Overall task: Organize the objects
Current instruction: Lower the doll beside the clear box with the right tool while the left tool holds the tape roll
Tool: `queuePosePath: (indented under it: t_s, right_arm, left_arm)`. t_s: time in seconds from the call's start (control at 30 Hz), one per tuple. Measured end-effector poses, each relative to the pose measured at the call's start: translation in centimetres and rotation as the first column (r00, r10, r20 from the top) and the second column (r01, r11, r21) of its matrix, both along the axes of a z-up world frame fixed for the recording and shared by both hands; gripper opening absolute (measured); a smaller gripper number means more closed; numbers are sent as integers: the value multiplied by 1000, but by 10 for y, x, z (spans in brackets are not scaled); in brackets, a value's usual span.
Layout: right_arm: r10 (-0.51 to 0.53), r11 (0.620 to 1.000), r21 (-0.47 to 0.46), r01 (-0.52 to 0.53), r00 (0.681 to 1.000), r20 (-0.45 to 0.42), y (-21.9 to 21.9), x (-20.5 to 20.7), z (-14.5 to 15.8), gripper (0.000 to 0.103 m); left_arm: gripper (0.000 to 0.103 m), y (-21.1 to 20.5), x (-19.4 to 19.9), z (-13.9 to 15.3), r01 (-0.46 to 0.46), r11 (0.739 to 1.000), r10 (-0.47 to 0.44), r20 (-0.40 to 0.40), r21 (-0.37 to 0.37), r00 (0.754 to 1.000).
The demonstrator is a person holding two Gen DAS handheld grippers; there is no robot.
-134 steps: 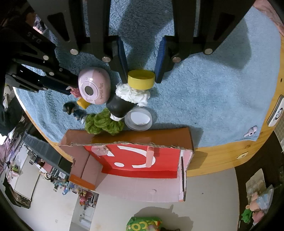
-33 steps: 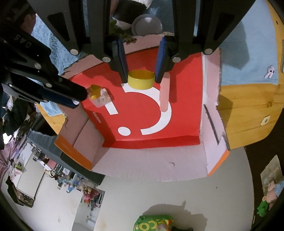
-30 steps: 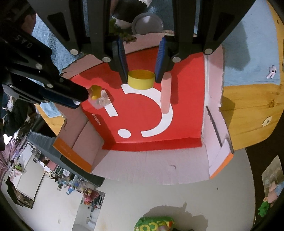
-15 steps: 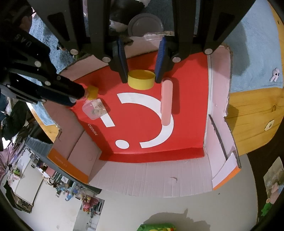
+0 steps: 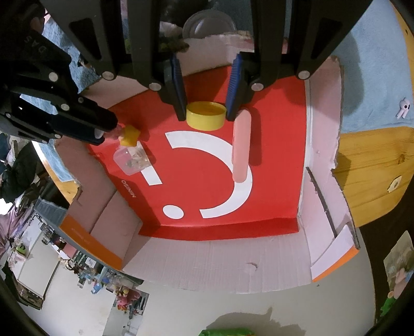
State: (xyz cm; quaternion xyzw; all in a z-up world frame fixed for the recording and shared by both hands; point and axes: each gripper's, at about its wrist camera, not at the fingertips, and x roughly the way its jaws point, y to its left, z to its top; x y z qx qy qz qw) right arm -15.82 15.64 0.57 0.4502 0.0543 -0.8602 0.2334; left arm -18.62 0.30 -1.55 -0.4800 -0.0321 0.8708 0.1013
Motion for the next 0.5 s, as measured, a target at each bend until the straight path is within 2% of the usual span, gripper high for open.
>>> queuePosePath:
  t_s: [0.5]
  right_arm:
    - [-11,1000,-1,11,1000,20,-7,-23,-9,20]
  left_arm:
    - [32,-7,-20,-2,-17,1000,17,4,0,1000]
